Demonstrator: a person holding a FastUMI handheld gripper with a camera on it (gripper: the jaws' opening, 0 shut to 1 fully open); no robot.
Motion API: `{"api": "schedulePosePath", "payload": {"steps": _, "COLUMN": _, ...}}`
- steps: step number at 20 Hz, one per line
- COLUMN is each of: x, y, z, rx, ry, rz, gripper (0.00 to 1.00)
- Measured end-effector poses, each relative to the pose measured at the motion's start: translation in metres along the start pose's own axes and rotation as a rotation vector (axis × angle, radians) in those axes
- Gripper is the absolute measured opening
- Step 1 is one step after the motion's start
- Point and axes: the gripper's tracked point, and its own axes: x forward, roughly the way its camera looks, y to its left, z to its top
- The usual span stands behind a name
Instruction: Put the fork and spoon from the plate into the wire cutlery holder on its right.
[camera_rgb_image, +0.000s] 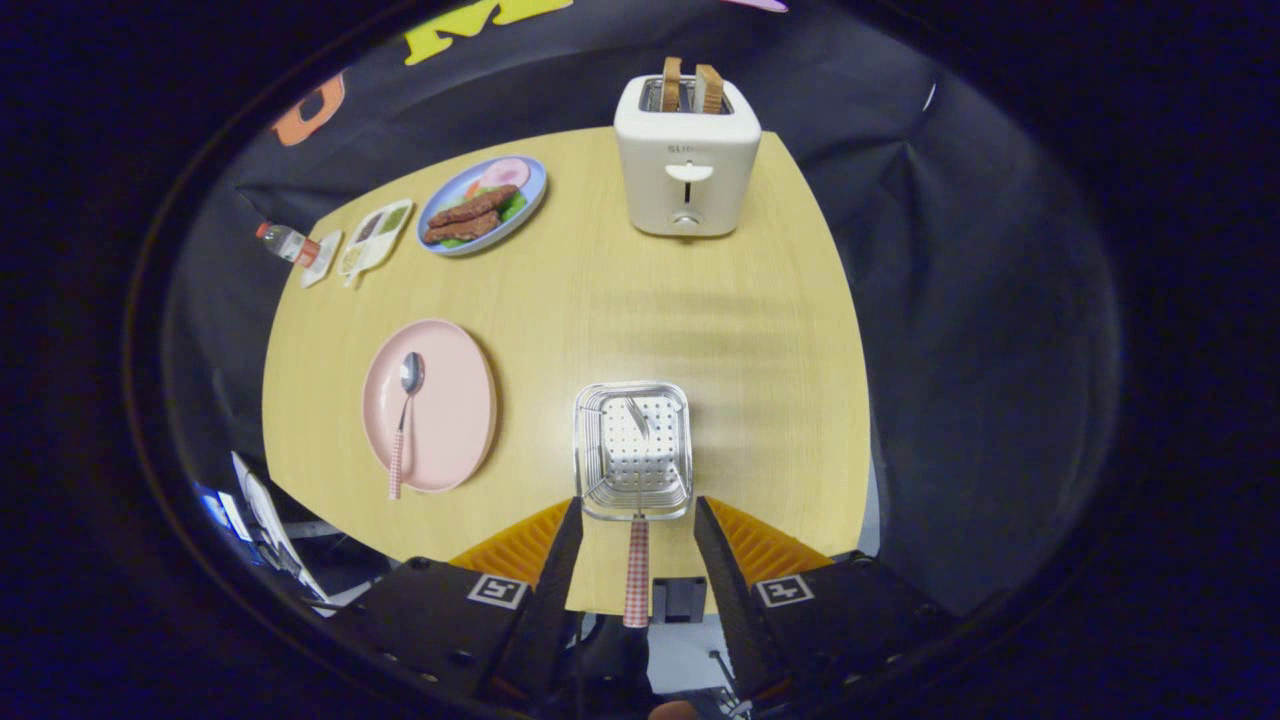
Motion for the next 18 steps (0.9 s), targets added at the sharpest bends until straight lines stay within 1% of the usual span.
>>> {"api": "schedulePosePath", "payload": {"steps": 2, "x": -0.002, "y": -0.002, "z": -0.007, "rx": 0.073, "ry": -0.05, "rz": 0.04, "gripper": 0.72}}
{"api": "schedulePosePath", "payload": {"steps": 4, "x": -0.002, "y": 0.006, "z": -0.014, "rx": 0.084, "ry": -0.111, "rz": 0.08, "gripper": 0.79}}
{"api": "schedulePosePath", "payload": {"steps": 5, "x": 0.002, "y": 0.012, "z": -0.027, "rx": 0.075, "ry": -0.11, "rz": 0.098, "gripper": 0.82}}
{"api": "schedulePosePath", "payload": {"steps": 6, "x": 0.008, "y": 0.015, "z": -0.035, "rx": 0.07, "ry": -0.1, "rz": 0.101, "gripper": 0.83}}
{"api": "schedulePosePath", "payload": {"steps": 8, "x": 0.025, "y": 0.017, "z": -0.049, "rx": 0.061, "ry": -0.071, "rz": 0.076, "gripper": 0.91}}
{"api": "schedulePosePath", "payload": {"steps": 9, "x": 0.028, "y": 0.018, "z": -0.052, "rx": 0.048, "ry": -0.058, "rz": 0.065, "gripper": 0.92}}
{"api": "schedulePosePath", "payload": {"steps": 13, "x": 0.033, "y": 0.021, "z": -0.061, "rx": 0.057, "ry": -0.008, "rz": 0.057, "gripper": 0.92}}
{"api": "schedulePosePath", "payload": {"steps": 15, "x": 0.03, "y": 0.018, "z": -0.061, "rx": 0.06, "ry": -0.003, "rz": 0.044, "gripper": 0.92}}
{"api": "schedulePosePath", "payload": {"steps": 17, "x": 0.033, "y": 0.016, "z": -0.066, "rx": 0.057, "ry": 0.025, "rz": 0.033, "gripper": 0.8}}
{"api": "schedulePosePath", "payload": {"steps": 18, "x": 0.035, "y": 0.014, "z": -0.07, "rx": 0.061, "ry": 0.051, "rz": 0.028, "gripper": 0.7}}
